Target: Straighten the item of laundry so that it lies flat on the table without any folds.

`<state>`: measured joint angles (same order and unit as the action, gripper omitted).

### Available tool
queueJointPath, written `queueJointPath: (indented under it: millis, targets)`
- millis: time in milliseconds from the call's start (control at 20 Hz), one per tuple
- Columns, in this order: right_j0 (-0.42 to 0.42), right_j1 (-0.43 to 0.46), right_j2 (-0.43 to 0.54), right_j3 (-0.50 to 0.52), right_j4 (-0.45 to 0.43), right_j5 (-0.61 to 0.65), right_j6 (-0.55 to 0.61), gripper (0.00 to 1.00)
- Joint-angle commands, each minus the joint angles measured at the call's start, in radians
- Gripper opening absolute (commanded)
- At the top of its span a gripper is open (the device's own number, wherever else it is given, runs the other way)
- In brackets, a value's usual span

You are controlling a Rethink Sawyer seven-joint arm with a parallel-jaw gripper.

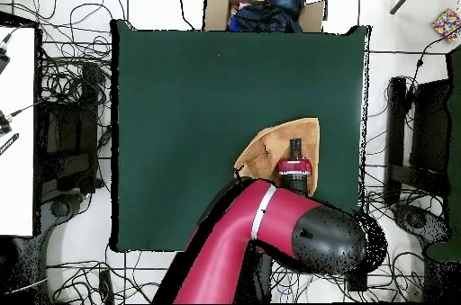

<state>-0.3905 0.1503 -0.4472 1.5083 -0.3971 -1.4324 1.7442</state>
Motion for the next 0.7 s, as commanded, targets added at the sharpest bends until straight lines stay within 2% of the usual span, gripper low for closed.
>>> queueJointPath:
  millis: [50, 200, 600, 700]
  targets:
    - [0.019, 0.128, 0.171, -0.338, 0.185, 0.514, 0.064, 0.00]
    - [0.022, 0.115, 0.176, -0.338, 0.156, 0.603, 0.094, 0.00]
    - [0.042, 0.102, 0.151, -0.317, 0.182, 0.603, 0.070, 0.00]
    - [0.043, 0.075, 0.160, -0.305, 0.146, 0.687, 0.112, 0.00]
